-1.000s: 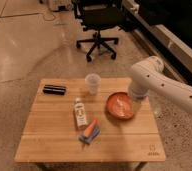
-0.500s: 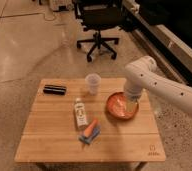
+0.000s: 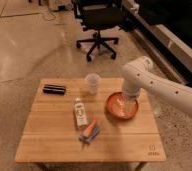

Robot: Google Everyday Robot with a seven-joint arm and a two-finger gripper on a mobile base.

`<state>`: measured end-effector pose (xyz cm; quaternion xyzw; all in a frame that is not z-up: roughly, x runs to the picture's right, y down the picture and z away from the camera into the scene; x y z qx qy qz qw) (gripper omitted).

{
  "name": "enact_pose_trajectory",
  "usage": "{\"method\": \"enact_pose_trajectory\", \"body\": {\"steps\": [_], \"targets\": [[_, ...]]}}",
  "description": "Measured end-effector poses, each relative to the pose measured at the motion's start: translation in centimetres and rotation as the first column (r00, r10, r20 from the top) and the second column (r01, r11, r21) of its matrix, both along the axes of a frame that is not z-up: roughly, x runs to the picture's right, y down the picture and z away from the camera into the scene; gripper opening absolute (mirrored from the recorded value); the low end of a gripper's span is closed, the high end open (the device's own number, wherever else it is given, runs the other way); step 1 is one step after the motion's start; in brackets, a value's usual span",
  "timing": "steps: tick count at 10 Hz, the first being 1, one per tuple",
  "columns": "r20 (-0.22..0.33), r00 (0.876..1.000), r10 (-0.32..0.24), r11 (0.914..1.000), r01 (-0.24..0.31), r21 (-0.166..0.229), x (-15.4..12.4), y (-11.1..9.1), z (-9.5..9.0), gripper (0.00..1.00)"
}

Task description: Push the ceramic bowl across the table

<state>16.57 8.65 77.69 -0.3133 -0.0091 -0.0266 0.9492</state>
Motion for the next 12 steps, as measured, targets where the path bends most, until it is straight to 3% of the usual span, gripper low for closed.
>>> {"method": "enact_pose_trajectory", "body": {"steps": [12], "targets": [[0.017, 1.0, -0.015, 0.9995, 0.016, -0.029, -1.0, 0.0, 2.5, 0.65]]}}
